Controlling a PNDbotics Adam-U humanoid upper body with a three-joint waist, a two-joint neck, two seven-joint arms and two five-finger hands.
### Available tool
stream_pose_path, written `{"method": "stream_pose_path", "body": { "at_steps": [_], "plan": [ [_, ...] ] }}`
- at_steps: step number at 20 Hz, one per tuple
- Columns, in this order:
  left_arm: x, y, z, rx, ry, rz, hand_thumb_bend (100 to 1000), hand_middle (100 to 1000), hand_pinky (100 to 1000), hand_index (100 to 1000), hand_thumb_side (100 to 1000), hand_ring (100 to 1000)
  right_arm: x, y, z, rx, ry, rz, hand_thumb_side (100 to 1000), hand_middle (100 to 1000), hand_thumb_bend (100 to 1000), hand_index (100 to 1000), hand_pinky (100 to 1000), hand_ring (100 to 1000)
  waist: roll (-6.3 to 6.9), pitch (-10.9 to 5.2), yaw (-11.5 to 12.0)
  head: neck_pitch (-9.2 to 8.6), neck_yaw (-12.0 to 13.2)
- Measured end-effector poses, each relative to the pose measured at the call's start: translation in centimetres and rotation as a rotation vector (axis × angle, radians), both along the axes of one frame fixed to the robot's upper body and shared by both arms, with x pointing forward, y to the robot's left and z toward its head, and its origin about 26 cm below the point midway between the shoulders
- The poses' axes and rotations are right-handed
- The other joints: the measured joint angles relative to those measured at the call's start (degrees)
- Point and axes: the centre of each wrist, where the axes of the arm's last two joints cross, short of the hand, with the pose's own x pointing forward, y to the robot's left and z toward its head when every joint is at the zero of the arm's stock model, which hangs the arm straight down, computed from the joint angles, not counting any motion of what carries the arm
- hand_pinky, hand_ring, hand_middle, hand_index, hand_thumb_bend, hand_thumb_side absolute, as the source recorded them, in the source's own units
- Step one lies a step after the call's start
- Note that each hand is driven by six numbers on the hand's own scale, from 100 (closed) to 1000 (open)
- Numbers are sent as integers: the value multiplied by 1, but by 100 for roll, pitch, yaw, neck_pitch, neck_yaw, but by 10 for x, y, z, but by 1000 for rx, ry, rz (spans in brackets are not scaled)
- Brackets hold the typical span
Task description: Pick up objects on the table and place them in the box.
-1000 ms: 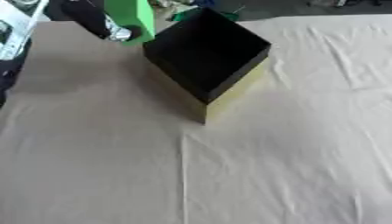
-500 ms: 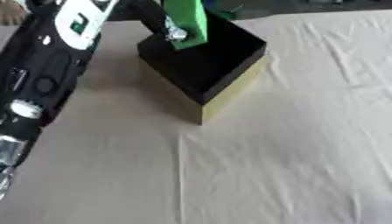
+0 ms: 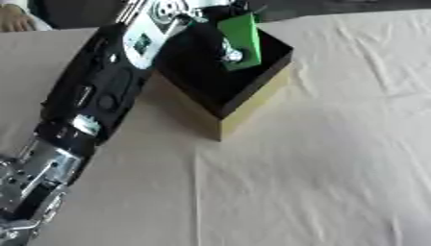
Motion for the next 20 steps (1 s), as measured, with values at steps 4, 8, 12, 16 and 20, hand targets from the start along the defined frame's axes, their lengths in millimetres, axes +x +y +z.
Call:
{"method": "stream_pose_path", "body": {
  "at_steps": [4, 8, 12, 16, 20],
  "plan": [
    [6, 3, -7, 41, -13, 43, 100, 528, 595, 664, 345, 628, 0, 0, 0, 5, 4, 5, 1000, 741, 100, 812, 680, 739, 15, 30, -23, -24, 8],
    [8, 5, -7, 53, -41, 65, 100, 533, 602, 667, 333, 633, 0, 1, -2, 11, 8, 8, 1000, 741, 100, 812, 679, 739, 30, 53, -33, -24, -3],
    [9, 7, -5, 66, -58, 85, 100, 532, 598, 664, 341, 632, 0, 1, -3, 13, 13, 7, 1000, 740, 100, 812, 679, 738, 32, 87, -50, -25, -6],
    [13, 11, -12, 75, -38, 105, 100, 573, 624, 704, 372, 666, 0, 1, -5, 20, 20, 7, 1000, 739, 100, 811, 677, 738, 45, 116, -71, -27, -12],
    [20, 18, -25, 90, 22, 133, 211, 640, 667, 755, 423, 713, 0, 1, -7, 28, 25, 7, 1000, 738, 100, 811, 676, 738, 45, 136, -90, -27, -15]
  ]
}}
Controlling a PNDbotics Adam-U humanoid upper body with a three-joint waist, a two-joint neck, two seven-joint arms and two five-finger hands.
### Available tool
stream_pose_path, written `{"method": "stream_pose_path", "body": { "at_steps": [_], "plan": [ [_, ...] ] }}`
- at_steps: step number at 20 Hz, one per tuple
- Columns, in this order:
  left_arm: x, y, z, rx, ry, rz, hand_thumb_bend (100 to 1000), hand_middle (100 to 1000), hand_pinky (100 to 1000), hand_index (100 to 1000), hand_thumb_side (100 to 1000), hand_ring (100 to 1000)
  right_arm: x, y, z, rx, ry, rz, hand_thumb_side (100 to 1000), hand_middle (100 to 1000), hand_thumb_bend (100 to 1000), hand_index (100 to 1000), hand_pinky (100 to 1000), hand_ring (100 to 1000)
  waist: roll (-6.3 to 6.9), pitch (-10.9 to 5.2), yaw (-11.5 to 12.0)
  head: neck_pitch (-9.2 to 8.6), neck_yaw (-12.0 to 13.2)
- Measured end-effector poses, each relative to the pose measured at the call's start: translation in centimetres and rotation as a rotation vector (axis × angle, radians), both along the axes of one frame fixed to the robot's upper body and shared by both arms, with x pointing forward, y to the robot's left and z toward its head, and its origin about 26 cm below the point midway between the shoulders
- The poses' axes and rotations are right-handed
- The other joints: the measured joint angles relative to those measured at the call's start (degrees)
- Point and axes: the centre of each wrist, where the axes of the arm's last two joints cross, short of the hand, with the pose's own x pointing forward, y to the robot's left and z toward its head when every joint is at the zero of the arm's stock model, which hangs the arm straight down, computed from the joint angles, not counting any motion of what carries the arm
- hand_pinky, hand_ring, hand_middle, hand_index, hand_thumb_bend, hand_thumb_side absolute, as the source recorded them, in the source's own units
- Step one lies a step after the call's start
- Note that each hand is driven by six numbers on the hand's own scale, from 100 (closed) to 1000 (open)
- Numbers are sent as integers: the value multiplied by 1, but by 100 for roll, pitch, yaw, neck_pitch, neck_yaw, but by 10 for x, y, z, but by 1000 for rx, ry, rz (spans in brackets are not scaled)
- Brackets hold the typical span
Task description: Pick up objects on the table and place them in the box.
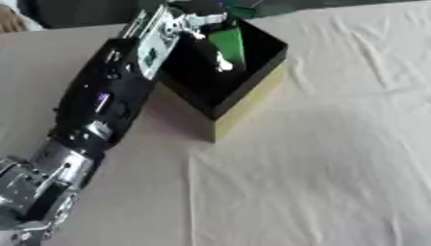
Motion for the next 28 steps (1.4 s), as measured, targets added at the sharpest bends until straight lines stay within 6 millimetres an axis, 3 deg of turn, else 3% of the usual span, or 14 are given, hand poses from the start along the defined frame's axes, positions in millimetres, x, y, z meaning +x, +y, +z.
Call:
{"method": "stream_pose_path", "body": {
  "at_steps": [5, 7, 10, 15, 18, 22, 28],
  "plan": [
    [4, 4, -7, 49, 50, 23, 365, 714, 707, 820, 478, 769, 0, -1, -2, 1, 6, -3, 1000, 738, 100, 811, 676, 738, 0, 4, -3, 0, -16],
    [4, 4, -8, 68, 51, 31, 497, 778, 775, 877, 545, 844, 0, -1, -2, 1, 6, -3, 1000, 737, 100, 811, 676, 737, 0, 4, -3, 0, -20],
    [5, 5, -9, 90, 40, 46, 670, 837, 816, 929, 573, 908, 0, -1, -2, 1, 6, -3, 1000, 737, 100, 811, 675, 737, 0, 4, -2, 0, -22],
    [6, 8, -12, 128, 20, 75, 797, 874, 850, 963, 594, 961, -1, -1, -3, 3, 13, -5, 1000, 736, 100, 811, 674, 737, 0, 4, 3, 1, -38],
    [6, 9, -12, 138, 1, 90, 797, 866, 839, 955, 591, 954, -1, -1, -5, 9, 18, -5, 1000, 736, 100, 810, 673, 737, 0, 4, 8, 2, -43],
    [4, 10, -8, 117, -45, 94, 704, 839, 809, 929, 591, 928, -1, 0, -6, 12, 24, -6, 1000, 735, 100, 811, 674, 737, -2, -4, 14, 5, -46],
    [-5, 11, 13, 17, -119, 63, 615, 811, 782, 905, 613, 906, -2, -2, -7, 15, 29, -14, 1000, 736, 100, 811, 676, 739, -8, -94, 75, 41, -56]
  ]
}}
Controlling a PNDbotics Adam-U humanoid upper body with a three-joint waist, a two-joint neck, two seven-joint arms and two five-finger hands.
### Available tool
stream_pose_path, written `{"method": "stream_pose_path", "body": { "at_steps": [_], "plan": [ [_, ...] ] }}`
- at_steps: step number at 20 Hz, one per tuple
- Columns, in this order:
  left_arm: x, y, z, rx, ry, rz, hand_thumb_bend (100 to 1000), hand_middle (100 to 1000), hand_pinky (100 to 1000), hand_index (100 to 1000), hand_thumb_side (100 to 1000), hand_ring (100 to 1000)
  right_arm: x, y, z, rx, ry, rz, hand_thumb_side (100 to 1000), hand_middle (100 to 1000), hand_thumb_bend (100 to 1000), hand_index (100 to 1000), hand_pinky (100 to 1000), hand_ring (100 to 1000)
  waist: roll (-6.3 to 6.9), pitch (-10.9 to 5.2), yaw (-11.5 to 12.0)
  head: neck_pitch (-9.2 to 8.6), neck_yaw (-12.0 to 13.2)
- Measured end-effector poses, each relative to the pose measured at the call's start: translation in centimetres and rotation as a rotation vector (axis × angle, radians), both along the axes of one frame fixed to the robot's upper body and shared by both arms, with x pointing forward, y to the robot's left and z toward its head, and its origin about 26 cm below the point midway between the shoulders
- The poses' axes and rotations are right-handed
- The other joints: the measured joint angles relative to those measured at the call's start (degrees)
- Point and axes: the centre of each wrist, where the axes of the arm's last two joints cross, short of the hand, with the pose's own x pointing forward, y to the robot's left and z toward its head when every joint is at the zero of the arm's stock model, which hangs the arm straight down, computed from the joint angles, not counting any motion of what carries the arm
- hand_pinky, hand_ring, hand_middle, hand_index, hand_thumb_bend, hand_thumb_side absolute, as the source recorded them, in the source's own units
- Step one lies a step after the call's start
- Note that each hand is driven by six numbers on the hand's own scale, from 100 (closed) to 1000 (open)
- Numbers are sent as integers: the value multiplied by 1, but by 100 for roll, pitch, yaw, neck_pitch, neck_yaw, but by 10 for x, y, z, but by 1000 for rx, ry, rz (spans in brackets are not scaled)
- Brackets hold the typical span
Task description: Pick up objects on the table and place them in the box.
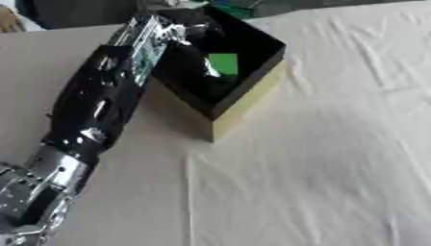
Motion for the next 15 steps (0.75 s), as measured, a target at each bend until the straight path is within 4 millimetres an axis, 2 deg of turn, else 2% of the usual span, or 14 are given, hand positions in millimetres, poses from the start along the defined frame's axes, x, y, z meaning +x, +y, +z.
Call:
{"method": "stream_pose_path", "body": {
  "at_steps": [9, 12, 13, 15],
  "plan": [
    [-31, 6, 49, -146, -108, -103, 500, 790, 750, 881, 609, 891, -1, -1, -2, 3, 6, -8, 1000, 737, 100, 812, 678, 741, -38, -137, 154, 124, -70],
    [-45, 19, 59, -195, -151, -129, 460, 783, 745, 871, 608, 887, -1, -3, -1, 3, 3, -16, 1000, 737, 100, 812, 679, 741, -52, -184, 232, 164, -132],
    [-51, 26, 61, -212, -167, -133, 415, 779, 736, 867, 600, 883, -2, -4, -2, 3, 2, -17, 1000, 737, 100, 812, 680, 742, -56, -190, 260, 172, -153],
    [-63, 40, 64, -256, -205, -139, 410, 771, 722, 857, 608, 874, -2, -5, -2, 3, 0, -23, 1000, 738, 100, 813, 682, 743, -67, -204, 303, 178, -198]
  ]
}}
